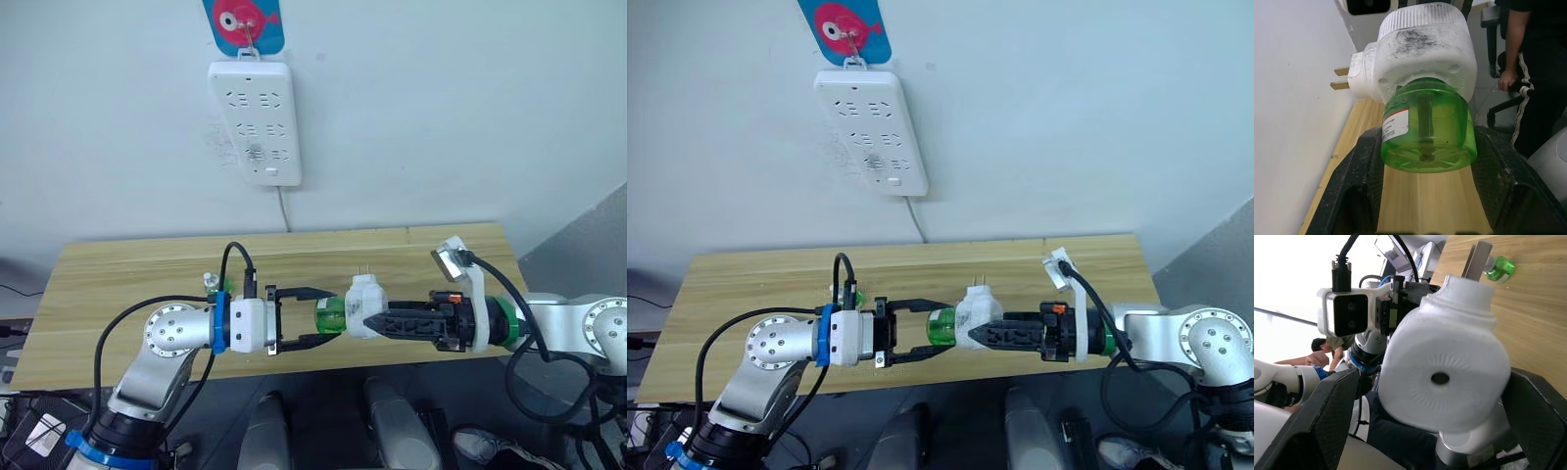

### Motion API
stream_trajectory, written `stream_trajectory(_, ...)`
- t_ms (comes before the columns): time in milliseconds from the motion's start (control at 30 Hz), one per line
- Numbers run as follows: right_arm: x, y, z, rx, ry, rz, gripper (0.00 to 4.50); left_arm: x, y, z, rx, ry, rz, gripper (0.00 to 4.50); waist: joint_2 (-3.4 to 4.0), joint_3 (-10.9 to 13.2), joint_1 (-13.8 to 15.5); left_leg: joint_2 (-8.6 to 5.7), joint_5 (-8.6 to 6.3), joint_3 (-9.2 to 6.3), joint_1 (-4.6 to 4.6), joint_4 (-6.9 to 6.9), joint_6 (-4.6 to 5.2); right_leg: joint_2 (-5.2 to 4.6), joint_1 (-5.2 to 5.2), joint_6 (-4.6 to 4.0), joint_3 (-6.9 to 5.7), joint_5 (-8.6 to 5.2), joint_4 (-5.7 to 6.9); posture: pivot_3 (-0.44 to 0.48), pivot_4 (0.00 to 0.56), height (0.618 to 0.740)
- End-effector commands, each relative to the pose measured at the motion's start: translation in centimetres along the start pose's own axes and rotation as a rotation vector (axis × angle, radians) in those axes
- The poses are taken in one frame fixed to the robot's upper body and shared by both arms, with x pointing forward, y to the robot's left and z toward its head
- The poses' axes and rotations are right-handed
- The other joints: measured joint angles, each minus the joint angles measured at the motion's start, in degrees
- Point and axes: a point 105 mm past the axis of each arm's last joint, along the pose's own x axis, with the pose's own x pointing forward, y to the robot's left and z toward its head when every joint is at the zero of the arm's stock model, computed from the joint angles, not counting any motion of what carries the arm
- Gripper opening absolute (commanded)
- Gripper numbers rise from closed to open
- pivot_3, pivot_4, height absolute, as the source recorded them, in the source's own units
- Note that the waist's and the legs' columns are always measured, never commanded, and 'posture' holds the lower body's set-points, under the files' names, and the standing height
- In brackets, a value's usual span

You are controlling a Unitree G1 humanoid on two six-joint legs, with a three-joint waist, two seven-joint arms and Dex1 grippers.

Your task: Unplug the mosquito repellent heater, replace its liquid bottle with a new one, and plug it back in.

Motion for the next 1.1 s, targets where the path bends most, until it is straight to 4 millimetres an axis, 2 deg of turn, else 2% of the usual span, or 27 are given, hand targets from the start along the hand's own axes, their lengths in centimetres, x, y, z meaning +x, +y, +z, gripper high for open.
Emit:
stream_trajectory(33,0.7,1.4,0.3,0.004,-0.007,0.087,4.50,0.3,-0.1,1.2,0.055,-0.051,-0.026,2.20,0.00,0.0,0.1,0.00,0.00,0.00,0.00,0.00,0.00,0.00,0.00,0.00,0.00,0.00,0.00,-0.168,0.286,0.740)
stream_trajectory(167,1.0,1.4,0.4,0.010,-0.008,0.102,4.50,0.4,0.0,1.4,0.067,-0.063,-0.031,2.20,0.00,0.0,0.4,0.00,0.00,0.00,0.00,0.00,0.00,0.00,0.00,0.00,0.00,0.00,0.00,-0.161,0.287,0.740)
stream_trajectory(200,1.1,1.5,0.4,0.010,-0.007,0.104,4.23,0.4,0.2,1.5,0.067,-0.066,-0.026,2.20,0.00,0.0,0.4,0.00,0.00,-0.01,0.00,0.00,0.00,0.00,0.01,0.00,0.00,0.00,0.00,-0.160,0.288,0.740)
stream_trajectory(267,1.1,1.5,0.4,0.011,-0.005,0.112,3.99,0.3,0.2,1.5,0.070,-0.066,-0.031,2.20,0.00,0.0,0.5,0.00,0.00,-0.01,0.00,0.00,0.00,0.00,0.01,0.00,-0.01,0.00,0.00,-0.157,0.288,0.740)
stream_trajectory(333,1.1,1.7,0.2,0.012,0.003,0.123,3.41,0.2,0.3,1.7,0.058,-0.073,-0.036,2.20,0.00,0.0,0.5,0.00,0.00,-0.02,0.00,0.00,0.00,0.00,0.01,0.00,-0.01,0.00,0.00,-0.155,0.289,0.740)
stream_trajectory(433,1.1,1.9,0.0,0.011,0.018,0.136,3.35,0.3,0.9,1.8,0.014,-0.074,-0.041,2.20,0.00,0.0,0.5,0.00,0.00,-0.02,0.00,0.00,0.00,0.00,0.01,0.00,-0.01,0.00,0.01,-0.154,0.289,0.740)
stream_trajectory(500,1.1,2.1,-0.1,0.009,0.027,0.144,3.35,0.4,1.9,1.8,-0.105,-0.062,-0.045,2.20,0.00,0.0,0.5,0.00,0.00,-0.03,0.00,0.01,0.00,0.00,0.01,0.00,-0.02,0.00,0.02,-0.154,0.289,0.740)
stream_trajectory(600,1.0,2.3,-0.4,0.005,0.045,0.153,3.32,0.2,3.3,1.5,-0.417,-0.017,-0.073,2.20,-0.02,0.0,0.4,-0.01,0.00,-0.05,-0.01,0.05,0.00,0.01,0.02,0.00,-0.02,0.00,0.07,-0.151,0.287,0.740)
stream_trajectory(700,1.0,2.5,-0.5,0.001,0.053,0.164,3.19,-0.7,3.4,1.7,-0.624,0.007,-0.170,2.20,-0.02,0.0,0.4,0.01,0.00,-0.12,-0.01,0.06,0.01,0.09,0.03,0.01,-0.02,0.00,0.07,-0.154,0.288,0.740)
stream_trajectory(800,1.1,2.5,-0.5,-0.001,0.046,0.165,3.01,-0.7,3.8,1.9,-0.640,0.001,-0.168,2.20,0.00,0.0,0.3,0.03,0.00,-0.13,-0.01,0.04,0.02,0.13,0.01,0.00,-0.02,-0.01,0.07,-0.160,0.288,0.740)
stream_trajectory(900,1.1,2.4,-0.4,0.004,0.029,0.154,3.01,-0.7,4.1,1.8,-0.555,-0.003,-0.137,2.20,0.00,0.0,0.5,0.04,0.00,-0.16,-0.02,0.04,0.02,0.16,0.00,-0.02,-0.03,0.00,0.06,-0.166,0.288,0.740)
stream_trajectory(1033,0.8,2.1,-0.1,0.020,0.002,0.133,3.01,-0.6,4.5,0.6,-0.254,0.026,-0.047,3.51,0.00,0.0,0.6,0.04,0.00,-0.16,-0.03,0.06,0.01,0.15,0.01,-0.05,-0.03,0.02,0.04,-0.171,0.288,0.740)
stream_trajectory(1100,0.6,2.0,0.0,0.027,-0.007,0.123,3.01,-0.7,4.3,0.9,-0.111,-0.011,-0.022,4.18,0.00,0.0,0.7,0.04,0.00,-0.15,-0.03,0.06,0.01,0.15,0.01,-0.08,-0.02,0.03,0.03,-0.174,0.287,0.740)
